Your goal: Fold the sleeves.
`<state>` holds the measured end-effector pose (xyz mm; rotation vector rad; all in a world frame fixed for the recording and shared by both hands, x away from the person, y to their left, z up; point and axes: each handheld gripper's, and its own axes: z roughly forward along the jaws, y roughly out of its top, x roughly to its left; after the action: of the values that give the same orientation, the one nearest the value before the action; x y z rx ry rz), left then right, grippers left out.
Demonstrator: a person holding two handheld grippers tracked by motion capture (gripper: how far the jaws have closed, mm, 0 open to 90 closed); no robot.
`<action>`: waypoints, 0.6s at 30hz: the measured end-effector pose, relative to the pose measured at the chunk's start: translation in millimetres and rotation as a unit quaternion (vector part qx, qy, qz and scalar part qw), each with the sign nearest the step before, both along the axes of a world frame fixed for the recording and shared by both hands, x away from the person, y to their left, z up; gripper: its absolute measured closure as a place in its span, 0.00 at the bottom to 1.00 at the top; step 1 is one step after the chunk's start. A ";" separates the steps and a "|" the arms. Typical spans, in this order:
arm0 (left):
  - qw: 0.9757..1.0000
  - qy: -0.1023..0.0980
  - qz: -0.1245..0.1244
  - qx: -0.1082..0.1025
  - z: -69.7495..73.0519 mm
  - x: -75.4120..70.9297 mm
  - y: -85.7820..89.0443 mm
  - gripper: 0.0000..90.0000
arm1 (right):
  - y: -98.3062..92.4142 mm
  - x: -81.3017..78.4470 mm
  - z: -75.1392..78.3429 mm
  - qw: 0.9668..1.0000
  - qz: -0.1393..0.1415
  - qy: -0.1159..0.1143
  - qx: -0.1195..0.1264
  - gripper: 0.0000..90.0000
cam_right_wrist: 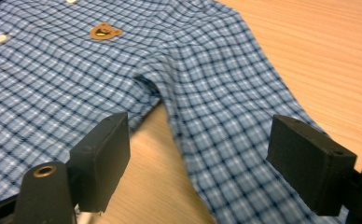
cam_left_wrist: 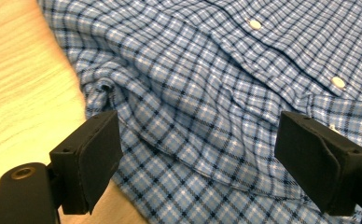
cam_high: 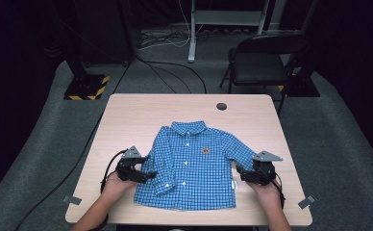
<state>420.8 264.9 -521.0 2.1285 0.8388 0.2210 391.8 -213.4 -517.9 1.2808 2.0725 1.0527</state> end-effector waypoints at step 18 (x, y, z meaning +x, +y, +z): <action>1.000 0.000 0.015 -0.010 2.0 9.3 6.5 0.15 | -30.9 -7.9 0.2 0.998 -0.059 0.000 0.000 0.24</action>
<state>430.1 271.4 -519.0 2.0991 0.8704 0.2278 383.9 -244.3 -517.7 1.3857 1.9709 1.0004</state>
